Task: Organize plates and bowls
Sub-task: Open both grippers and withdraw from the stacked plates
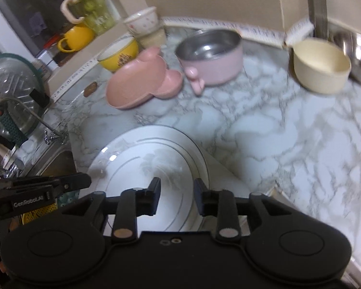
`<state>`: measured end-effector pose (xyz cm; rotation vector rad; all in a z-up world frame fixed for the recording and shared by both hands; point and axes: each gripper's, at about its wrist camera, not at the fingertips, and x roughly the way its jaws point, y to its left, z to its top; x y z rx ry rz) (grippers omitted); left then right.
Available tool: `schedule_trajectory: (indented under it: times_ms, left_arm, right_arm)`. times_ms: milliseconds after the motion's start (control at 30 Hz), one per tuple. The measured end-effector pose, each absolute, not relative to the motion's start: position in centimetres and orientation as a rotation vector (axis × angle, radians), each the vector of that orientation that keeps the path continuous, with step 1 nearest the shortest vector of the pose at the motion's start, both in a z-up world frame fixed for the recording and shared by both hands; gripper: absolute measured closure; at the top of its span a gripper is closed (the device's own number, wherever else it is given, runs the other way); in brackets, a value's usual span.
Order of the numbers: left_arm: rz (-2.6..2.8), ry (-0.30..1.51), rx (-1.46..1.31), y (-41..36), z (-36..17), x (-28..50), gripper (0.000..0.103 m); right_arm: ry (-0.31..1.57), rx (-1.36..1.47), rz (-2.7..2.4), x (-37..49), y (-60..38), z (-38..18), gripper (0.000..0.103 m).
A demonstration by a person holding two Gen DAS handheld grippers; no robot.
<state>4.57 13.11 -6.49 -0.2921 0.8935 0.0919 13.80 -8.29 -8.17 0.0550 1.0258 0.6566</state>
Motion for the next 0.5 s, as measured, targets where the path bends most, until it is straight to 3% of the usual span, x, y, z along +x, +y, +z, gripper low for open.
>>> schedule_trajectory:
  times_ms: [500]
  left_arm:
    - [0.053,0.796,-0.181,10.8,-3.0,5.0,0.091]
  right_arm:
    - [0.826,-0.051,0.625,10.9,-7.8,-3.4,0.036]
